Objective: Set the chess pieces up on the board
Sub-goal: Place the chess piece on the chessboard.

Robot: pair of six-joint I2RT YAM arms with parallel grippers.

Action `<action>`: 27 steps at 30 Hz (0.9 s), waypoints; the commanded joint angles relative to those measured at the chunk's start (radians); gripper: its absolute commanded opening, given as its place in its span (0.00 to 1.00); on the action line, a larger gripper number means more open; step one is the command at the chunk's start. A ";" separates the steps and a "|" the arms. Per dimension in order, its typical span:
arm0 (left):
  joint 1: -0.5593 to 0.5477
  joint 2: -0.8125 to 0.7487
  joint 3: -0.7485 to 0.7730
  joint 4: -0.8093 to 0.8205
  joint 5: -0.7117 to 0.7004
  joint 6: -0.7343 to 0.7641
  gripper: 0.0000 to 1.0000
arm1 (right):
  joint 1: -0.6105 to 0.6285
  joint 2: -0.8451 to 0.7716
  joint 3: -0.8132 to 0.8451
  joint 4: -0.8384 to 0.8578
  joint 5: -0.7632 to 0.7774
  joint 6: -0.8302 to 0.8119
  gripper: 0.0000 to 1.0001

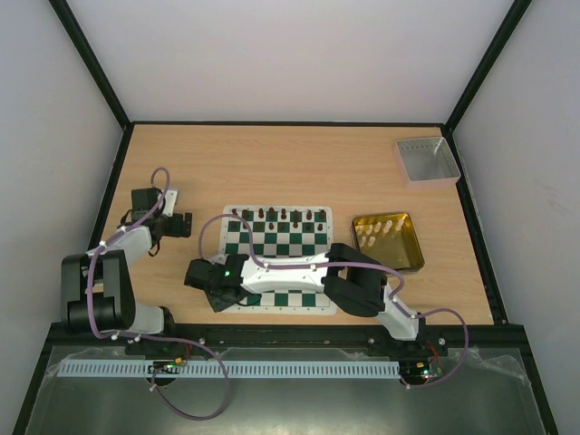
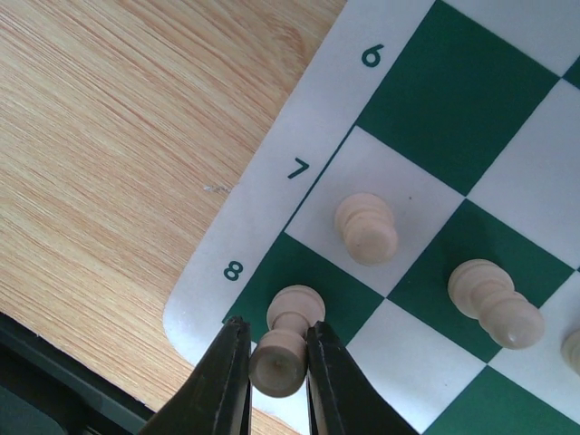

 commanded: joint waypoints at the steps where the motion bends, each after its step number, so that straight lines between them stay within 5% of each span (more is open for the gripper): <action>1: 0.006 0.010 0.017 -0.014 0.011 0.006 0.99 | -0.004 0.016 0.028 -0.001 0.008 -0.002 0.14; 27: 0.004 0.008 0.018 -0.017 0.020 0.010 1.00 | -0.010 -0.053 0.008 -0.009 0.021 0.017 0.35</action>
